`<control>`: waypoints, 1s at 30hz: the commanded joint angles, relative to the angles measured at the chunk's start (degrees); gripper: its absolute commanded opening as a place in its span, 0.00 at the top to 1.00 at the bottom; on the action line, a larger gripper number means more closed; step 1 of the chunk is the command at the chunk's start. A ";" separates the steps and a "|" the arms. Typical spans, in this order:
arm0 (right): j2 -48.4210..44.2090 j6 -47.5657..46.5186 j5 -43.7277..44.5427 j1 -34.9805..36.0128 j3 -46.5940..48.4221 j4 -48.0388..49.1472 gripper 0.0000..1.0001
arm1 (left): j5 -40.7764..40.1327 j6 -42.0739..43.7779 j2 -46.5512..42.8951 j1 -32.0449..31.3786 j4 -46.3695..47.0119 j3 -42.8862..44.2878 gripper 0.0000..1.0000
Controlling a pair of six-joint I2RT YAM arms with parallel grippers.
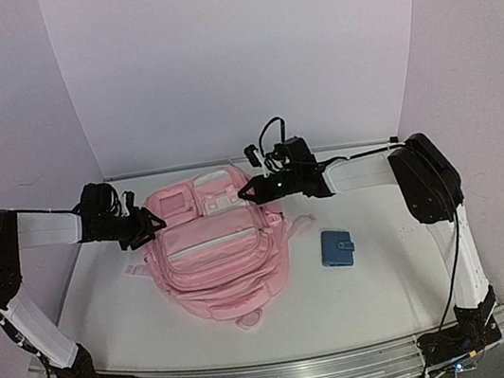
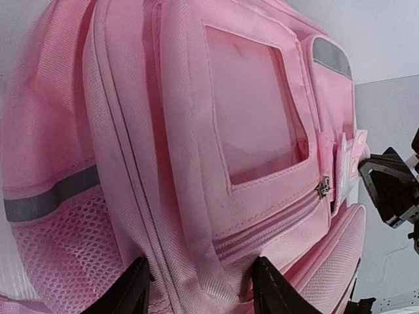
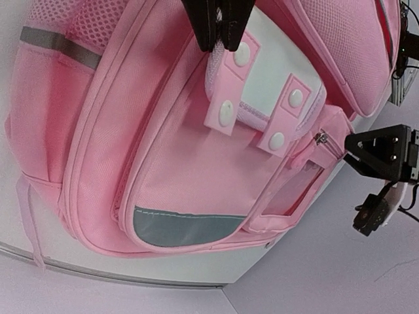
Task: Pack the student bag
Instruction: Adjust the student bag at the center of the board.
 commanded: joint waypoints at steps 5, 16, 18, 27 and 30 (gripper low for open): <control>-14.21 -3.58 -3.11 5.96 -12.33 2.26 1.00 | 4.64 7.02 11.08 0.43 -0.71 13.74 0.55; -17.12 -3.26 7.47 20.26 -19.10 5.07 1.00 | 13.81 14.34 25.27 0.37 -2.49 30.66 0.62; -16.52 -2.57 8.37 21.71 -19.28 6.53 1.00 | 15.14 14.62 26.90 0.36 -2.25 32.24 0.64; -16.86 -3.52 15.48 27.08 -20.42 8.10 1.00 | 13.72 17.39 25.10 0.28 -5.60 37.99 0.40; -16.88 -3.99 19.88 28.91 -21.49 8.54 1.00 | 10.41 17.89 20.08 -0.04 -8.96 38.02 0.36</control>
